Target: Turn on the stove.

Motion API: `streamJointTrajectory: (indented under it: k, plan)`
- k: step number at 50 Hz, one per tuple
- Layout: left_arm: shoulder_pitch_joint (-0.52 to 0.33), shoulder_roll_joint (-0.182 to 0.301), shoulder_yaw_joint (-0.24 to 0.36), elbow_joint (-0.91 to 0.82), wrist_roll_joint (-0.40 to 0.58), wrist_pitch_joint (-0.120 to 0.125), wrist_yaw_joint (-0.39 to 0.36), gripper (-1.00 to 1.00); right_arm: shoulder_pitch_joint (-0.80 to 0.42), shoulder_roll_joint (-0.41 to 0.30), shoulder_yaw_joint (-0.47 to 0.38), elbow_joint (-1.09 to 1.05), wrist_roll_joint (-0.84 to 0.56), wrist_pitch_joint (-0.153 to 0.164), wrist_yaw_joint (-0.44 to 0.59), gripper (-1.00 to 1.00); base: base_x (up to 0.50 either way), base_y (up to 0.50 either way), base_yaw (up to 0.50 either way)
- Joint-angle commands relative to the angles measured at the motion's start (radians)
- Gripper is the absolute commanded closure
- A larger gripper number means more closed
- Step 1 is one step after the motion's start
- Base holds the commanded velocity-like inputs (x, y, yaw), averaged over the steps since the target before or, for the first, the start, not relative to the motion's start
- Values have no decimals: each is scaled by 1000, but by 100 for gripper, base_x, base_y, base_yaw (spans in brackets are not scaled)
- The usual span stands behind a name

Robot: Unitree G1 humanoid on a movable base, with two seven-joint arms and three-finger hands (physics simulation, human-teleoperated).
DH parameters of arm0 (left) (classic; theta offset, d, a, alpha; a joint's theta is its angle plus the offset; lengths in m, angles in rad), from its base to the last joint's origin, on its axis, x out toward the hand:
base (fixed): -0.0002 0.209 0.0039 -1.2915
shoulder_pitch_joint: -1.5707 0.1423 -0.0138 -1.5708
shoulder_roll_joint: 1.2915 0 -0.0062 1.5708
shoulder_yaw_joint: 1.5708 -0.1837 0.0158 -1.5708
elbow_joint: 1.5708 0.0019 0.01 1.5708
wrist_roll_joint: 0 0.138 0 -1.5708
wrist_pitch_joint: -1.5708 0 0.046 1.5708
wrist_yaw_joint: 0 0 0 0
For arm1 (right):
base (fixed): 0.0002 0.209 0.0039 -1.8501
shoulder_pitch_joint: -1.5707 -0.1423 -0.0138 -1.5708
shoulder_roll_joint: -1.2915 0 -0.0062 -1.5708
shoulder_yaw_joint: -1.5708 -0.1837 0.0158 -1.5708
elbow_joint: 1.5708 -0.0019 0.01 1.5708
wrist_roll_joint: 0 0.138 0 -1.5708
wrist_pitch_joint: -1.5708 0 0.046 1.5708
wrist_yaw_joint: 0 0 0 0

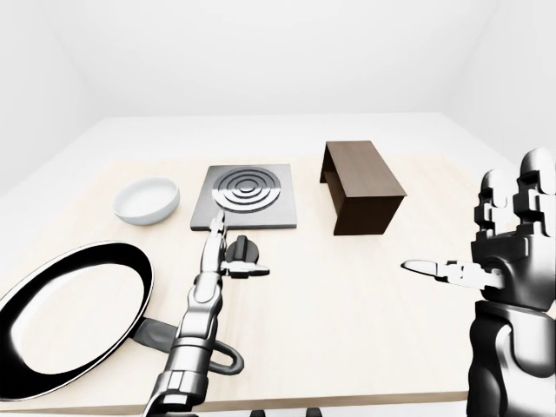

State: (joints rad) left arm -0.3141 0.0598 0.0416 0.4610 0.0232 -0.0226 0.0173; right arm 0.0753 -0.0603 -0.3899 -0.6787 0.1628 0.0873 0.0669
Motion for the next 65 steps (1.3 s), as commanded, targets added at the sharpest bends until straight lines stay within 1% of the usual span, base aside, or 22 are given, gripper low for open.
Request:
streamJointTrajectory:
  k: [1,6,8,15,16,17,19,41,43,45,48,65]
  plan:
    - [7,-4,16,14,-30,-57,-5,-100,-4,-1,6,6,-10,0,-9,-100,0,0,0]
    - [7,-5,15,21,-29,-63,-5,-100,-6,-3,3,2,-8,0,-10,-100,0,0,0]
    - [10,-5,14,14,-29,-58,-5,-100,-5,-2,5,3,-10,0,-10,-100,0,0,0]
    - [17,-8,11,16,-26,-64,-4,-100,-6,-3,4,13,-10,0,-7,-100,0,0,0]
    - [20,-9,10,12,-24,-64,-3,-100,-7,-4,4,11,-9,0,-8,-100,0,0,0]
    - [26,-10,8,0,-23,-57,-4,-100,-8,-4,5,9,-9,0,-9,-100,0,0,0]
    - [22,-11,7,13,-22,-65,-5,-100,-10,-5,6,15,-10,0,-8,-100,0,0,0]
    - [49,-21,-1,-13,-12,-64,-12,-100,-7,-4,8,20,-10,0,-7,-100,0,0,0]
    - [54,-21,-2,-24,-12,-58,-13,-100,-8,-5,6,14,-8,0,-8,-100,0,0,0]
    - [55,-23,-4,-14,-9,-65,-12,-100,-8,-5,5,16,-8,0,-7,-100,0,0,0]
    - [56,-26,-7,9,-3,-65,-12,-100,-8,-5,7,28,-10,0,-6,-100,0,0,0]
    - [70,-31,-13,13,5,-65,-15,-100,-5,-4,3,15,-8,0,-6,-100,0,0,0]
